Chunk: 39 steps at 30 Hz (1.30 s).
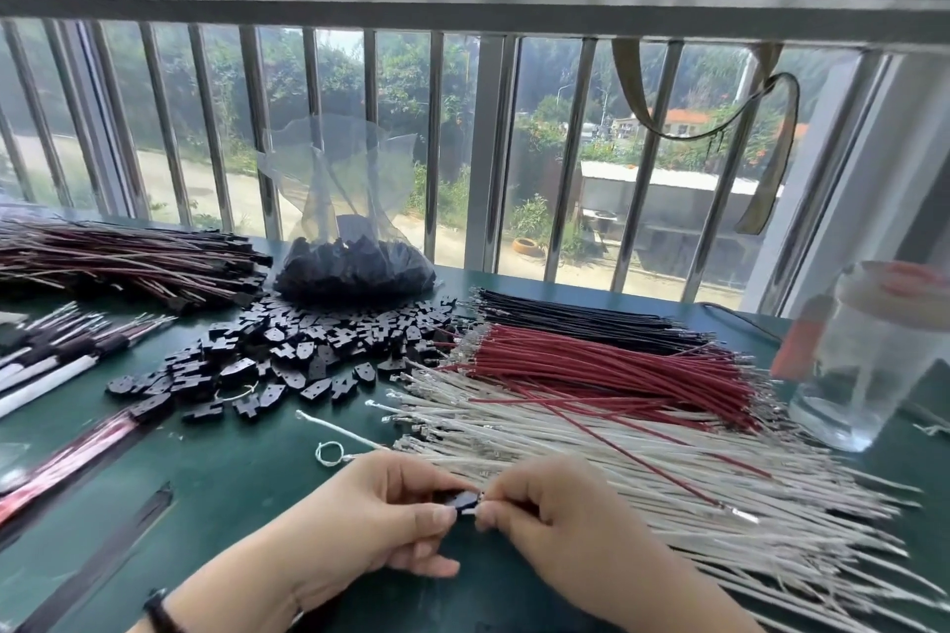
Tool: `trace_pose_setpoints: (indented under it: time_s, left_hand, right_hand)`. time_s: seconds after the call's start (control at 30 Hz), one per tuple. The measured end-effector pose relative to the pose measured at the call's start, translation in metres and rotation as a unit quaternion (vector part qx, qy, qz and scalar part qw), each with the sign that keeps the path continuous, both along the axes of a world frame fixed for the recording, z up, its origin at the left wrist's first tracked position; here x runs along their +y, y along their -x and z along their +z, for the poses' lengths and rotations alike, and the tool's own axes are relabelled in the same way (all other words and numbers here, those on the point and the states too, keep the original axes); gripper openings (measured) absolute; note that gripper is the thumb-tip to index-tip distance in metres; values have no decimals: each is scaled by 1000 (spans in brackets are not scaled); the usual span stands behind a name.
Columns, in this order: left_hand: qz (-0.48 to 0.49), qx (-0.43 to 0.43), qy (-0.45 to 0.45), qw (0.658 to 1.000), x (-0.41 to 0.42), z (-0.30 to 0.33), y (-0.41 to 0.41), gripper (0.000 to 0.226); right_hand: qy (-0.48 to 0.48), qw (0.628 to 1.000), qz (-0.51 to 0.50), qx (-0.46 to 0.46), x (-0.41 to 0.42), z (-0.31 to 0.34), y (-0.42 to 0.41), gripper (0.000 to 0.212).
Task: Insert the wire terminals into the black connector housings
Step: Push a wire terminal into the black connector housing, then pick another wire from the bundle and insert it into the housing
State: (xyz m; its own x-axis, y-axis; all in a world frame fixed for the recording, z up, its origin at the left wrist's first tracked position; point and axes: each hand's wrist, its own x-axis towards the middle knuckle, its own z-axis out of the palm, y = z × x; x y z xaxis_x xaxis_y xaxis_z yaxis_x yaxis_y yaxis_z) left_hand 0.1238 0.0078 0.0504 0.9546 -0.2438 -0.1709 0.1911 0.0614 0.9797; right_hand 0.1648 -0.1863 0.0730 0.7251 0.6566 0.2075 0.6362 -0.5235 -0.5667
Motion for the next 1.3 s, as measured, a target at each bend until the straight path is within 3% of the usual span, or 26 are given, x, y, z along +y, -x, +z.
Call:
trace_pose_setpoints:
  time_s: [0.1,0.23,0.33,0.43,0.53,0.57,0.63,0.7,0.77,0.87,1.03,1.13,1.23,1.3]
  left_hand:
    - [-38,-28,-31,998,3,-2,-3,27]
    - [-68,-96,-74,990,4,0,-8,33]
    - [-56,-109,-86,989,6,4,-10,31]
    - [18,-164,-124,979,8,5,-9,28]
    - [-35,-152,-222,963,-3,-2,-9,13]
    - [-23,-137,-220,966,-5,-3,-7,22]
    - [19,-167,-168,971,-1,-3,-8,9]
    - [-25,-162,-144,976,5,6,-4,33]
    - [-66,-134,-121,981,8,9,-6,31]
    - [-53,-119,-118,984,8,13,-7,33]
    - [12,-48,-101,994,7,10,-2,36]
    - [47,-33,-71,996,6,4,-5,19]
    - [79,-34,-69,994,5,0,-7,19]
    - [90,-30,-55,994,4,0,-8,18]
  right_hand:
    - [9,999,19,-28,2,2,0,12]
    - [103,993,35,-46,8,7,-5,32]
    - [83,994,38,-67,6,11,-3,36]
    - [91,994,47,-36,3,19,-4,33]
    - [187,981,52,24,4,24,-16,23]
    - [192,978,50,61,1,23,-19,18]
    - [129,988,28,80,-11,24,-24,13]
    - [52,998,-43,14,-21,28,-35,17]
    - [32,988,-114,-100,-23,29,-55,16]
    - [111,972,-120,-169,-10,24,-80,29]
    - [149,950,-107,-253,-9,9,-91,23]
    - [-10,954,-128,-270,-17,12,-84,16]
    - [-250,902,-178,-302,-29,28,-71,29]
    - [-289,896,-135,-310,-34,39,-59,28]
